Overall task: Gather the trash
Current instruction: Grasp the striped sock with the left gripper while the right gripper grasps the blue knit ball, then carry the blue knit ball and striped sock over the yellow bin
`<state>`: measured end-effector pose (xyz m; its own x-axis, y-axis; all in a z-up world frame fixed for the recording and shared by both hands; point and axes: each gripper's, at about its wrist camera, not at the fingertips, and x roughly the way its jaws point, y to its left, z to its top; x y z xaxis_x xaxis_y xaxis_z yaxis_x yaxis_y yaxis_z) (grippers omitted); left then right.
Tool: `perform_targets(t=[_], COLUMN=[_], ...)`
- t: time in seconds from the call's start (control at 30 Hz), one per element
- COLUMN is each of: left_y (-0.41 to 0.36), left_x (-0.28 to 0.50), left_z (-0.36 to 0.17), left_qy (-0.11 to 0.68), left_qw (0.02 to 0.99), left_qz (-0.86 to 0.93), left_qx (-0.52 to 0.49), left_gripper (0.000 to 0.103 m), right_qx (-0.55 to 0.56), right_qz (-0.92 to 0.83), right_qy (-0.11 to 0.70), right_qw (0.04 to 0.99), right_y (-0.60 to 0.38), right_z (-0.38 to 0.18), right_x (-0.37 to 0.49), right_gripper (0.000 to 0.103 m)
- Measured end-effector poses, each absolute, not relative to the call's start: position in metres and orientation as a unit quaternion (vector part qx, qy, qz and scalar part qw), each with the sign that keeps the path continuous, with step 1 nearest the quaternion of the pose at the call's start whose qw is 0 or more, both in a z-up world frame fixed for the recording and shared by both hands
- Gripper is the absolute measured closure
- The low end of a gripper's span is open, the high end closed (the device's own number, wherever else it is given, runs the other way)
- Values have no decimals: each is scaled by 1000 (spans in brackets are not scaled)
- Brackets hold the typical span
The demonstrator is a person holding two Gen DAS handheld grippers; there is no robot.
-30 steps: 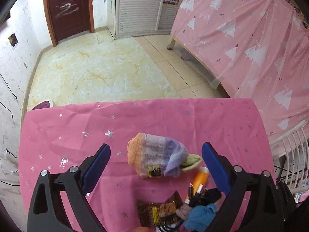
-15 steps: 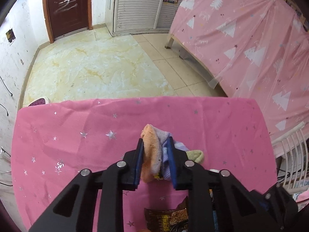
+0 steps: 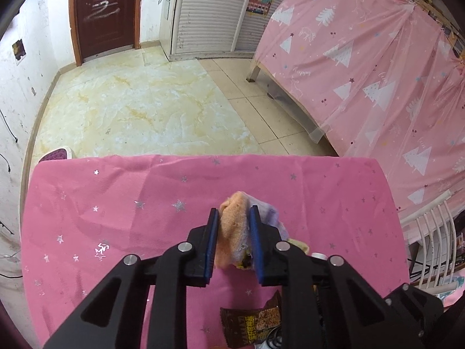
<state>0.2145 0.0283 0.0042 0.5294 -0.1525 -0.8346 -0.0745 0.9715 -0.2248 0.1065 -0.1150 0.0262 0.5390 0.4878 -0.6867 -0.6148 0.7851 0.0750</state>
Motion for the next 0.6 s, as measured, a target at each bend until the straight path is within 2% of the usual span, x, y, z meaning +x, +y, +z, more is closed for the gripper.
perform_targets(t=[0.1, 0.2, 0.4, 0.43, 0.47, 0.6], left_y=[25, 15, 4, 2, 1, -8], left_x=[210, 206, 211, 212, 212, 207], left_z=[11, 15, 14, 12, 10, 9], left_qy=[480, 478, 487, 493, 499, 502], left_qw=[871, 874, 871, 868, 865, 864], left_qz=[-17, -11, -2, -4, -5, -6], left_qx=[-107, -88, -61, -58, -54, -42], left_gripper=[88, 94, 94, 96, 103, 103], right_qx=[-79, -65, -42, -39, -37, -27], right_qz=[310, 305, 292, 291, 289, 286], right_qy=[354, 349, 338, 338, 336, 340], right_qw=[879, 884, 894, 894, 896, 896], right_y=[-122, -132, -154, -156, -157, -169], right_z=[32, 35, 45, 46, 46, 46], right_x=[104, 102, 105, 105, 104, 109], right_gripper=[74, 74, 74, 74, 74, 74])
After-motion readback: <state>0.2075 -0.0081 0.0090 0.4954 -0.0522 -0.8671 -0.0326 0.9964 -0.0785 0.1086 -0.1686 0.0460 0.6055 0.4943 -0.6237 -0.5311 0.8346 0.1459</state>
